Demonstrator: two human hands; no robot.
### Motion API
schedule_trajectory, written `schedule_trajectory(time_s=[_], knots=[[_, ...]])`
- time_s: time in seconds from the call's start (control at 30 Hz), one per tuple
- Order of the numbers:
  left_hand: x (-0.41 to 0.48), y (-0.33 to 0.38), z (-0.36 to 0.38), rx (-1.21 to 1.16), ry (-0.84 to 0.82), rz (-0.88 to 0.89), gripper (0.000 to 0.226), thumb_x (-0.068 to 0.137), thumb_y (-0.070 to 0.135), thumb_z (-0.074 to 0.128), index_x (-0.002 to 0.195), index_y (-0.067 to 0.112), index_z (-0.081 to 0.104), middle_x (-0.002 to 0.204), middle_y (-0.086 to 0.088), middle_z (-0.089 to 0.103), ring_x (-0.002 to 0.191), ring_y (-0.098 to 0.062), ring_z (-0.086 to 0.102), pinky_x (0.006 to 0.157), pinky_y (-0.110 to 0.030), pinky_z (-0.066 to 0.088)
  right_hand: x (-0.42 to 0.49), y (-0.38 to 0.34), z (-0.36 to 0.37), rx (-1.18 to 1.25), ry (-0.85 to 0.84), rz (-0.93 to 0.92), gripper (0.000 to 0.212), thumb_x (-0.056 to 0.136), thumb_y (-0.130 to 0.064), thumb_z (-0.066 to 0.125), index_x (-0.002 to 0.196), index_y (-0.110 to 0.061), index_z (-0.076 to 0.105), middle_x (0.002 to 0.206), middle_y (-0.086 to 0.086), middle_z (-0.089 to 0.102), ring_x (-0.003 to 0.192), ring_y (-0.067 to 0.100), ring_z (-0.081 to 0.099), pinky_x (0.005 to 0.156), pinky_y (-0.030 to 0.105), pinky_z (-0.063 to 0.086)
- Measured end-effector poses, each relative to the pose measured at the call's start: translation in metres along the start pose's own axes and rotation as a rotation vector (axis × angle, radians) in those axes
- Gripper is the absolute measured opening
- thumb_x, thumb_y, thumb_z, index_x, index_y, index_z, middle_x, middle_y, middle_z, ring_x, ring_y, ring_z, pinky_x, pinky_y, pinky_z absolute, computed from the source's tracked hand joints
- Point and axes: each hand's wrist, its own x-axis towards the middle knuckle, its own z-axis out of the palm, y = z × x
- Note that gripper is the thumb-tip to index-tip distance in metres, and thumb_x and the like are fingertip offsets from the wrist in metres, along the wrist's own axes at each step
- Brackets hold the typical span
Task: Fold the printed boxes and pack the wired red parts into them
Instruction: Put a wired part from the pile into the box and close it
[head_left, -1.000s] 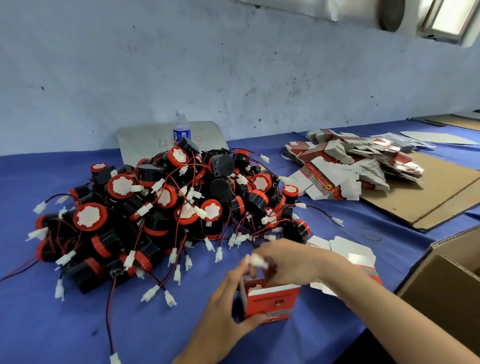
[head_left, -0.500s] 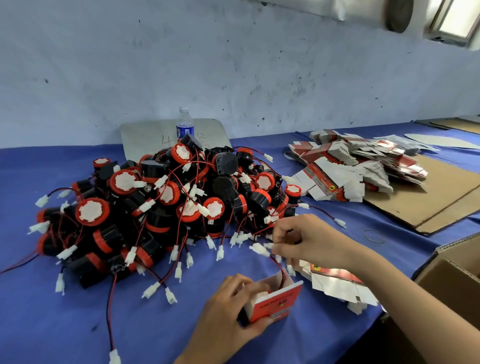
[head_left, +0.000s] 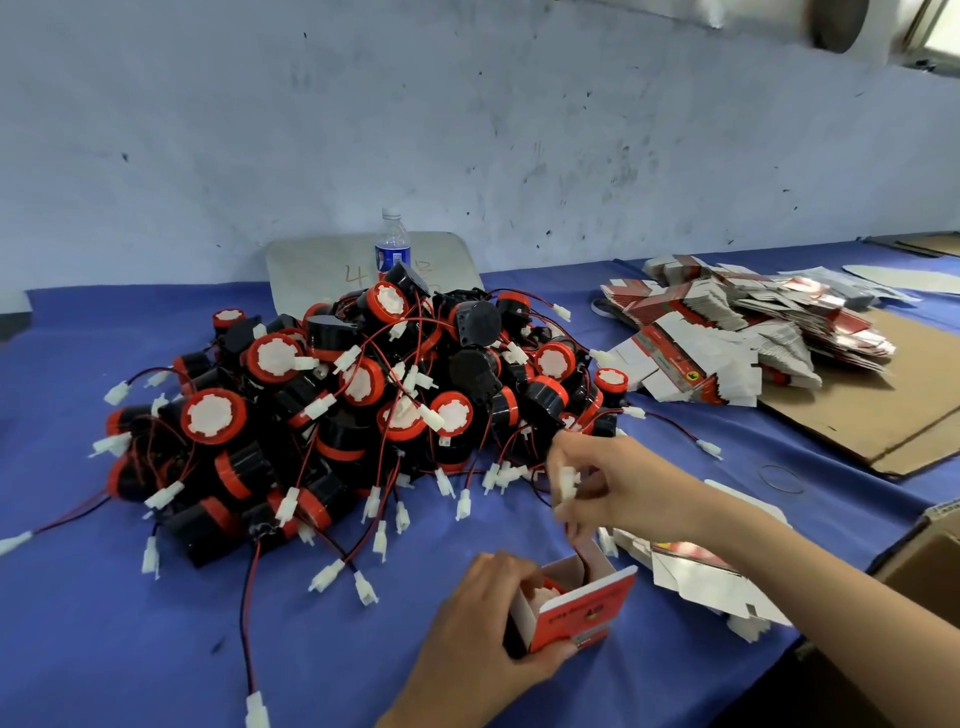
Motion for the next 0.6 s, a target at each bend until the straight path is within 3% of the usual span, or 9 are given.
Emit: schedule_trajectory(time_s=[0.13, 0.23, 0.33, 0.43, 0.5, 0.6], knots=[[0.000, 0.002, 0.000, -0.022, 0.014, 0.003, 0.043, 0.068, 0.068, 0.060, 0.094, 0.048, 0.034, 0.101, 0.026, 0.045, 0.100, 0.003, 0.047, 0.079, -0.020, 0.047, -0.015, 0.007, 0.006, 0.007, 0.035, -0.070, 0.012, 0.092, -0.016, 0.062, 0.084, -0.009, 0.068, 0.084, 0.004, 0.070, 0.077, 0.014, 0.070, 0.074, 0.038, 0.057], [0.000, 0.002, -0.001, -0.025, 0.011, 0.001, 0.043, 0.068, 0.069, 0.061, 0.095, 0.049, 0.033, 0.100, 0.028, 0.043, 0.101, 0.003, 0.047, 0.080, -0.018, 0.047, -0.022, 0.010, 0.007, 0.157, 0.066, -0.062, 0.030, 0.095, -0.033, 0.053, 0.090, -0.010, 0.072, 0.095, -0.001, 0.062, 0.088, 0.021, 0.068, 0.078, 0.036, 0.058], [0.000, 0.003, -0.001, -0.010, 0.011, 0.004, 0.044, 0.069, 0.068, 0.060, 0.097, 0.044, 0.038, 0.098, 0.031, 0.041, 0.099, 0.004, 0.045, 0.079, -0.020, 0.046, -0.019, 0.018, 0.002, 0.238, -0.009, 0.016, 0.023, 0.093, -0.031, 0.057, 0.101, -0.014, 0.071, 0.094, -0.003, 0.066, 0.088, 0.020, 0.069, 0.081, 0.034, 0.056], [0.000, 0.003, 0.000, -0.023, 0.009, -0.004, 0.044, 0.070, 0.067, 0.061, 0.099, 0.041, 0.041, 0.099, 0.034, 0.040, 0.098, 0.005, 0.045, 0.077, -0.019, 0.046, -0.012, 0.022, 0.000, 0.263, -0.039, 0.026, 0.008, 0.092, -0.014, 0.062, 0.095, -0.021, 0.061, 0.083, 0.010, 0.070, 0.077, 0.019, 0.065, 0.070, 0.026, 0.049], [0.000, 0.002, -0.001, -0.024, -0.001, -0.012, 0.042, 0.068, 0.069, 0.060, 0.095, 0.048, 0.035, 0.100, 0.036, 0.039, 0.098, 0.007, 0.045, 0.075, -0.012, 0.044, -0.006, 0.021, 0.001, 0.277, -0.063, 0.017, 0.009, 0.092, -0.016, 0.063, 0.089, -0.019, 0.055, 0.079, 0.011, 0.070, 0.072, 0.015, 0.062, 0.066, 0.021, 0.045], [0.001, 0.002, 0.000, -0.018, -0.015, -0.031, 0.043, 0.067, 0.072, 0.059, 0.095, 0.051, 0.033, 0.099, 0.037, 0.038, 0.099, 0.009, 0.044, 0.074, -0.006, 0.040, 0.000, 0.016, 0.004, 0.233, -0.079, 0.007, 0.010, 0.094, -0.027, 0.057, 0.088, -0.020, 0.062, 0.077, 0.003, 0.071, 0.069, 0.010, 0.063, 0.059, 0.018, 0.044]])
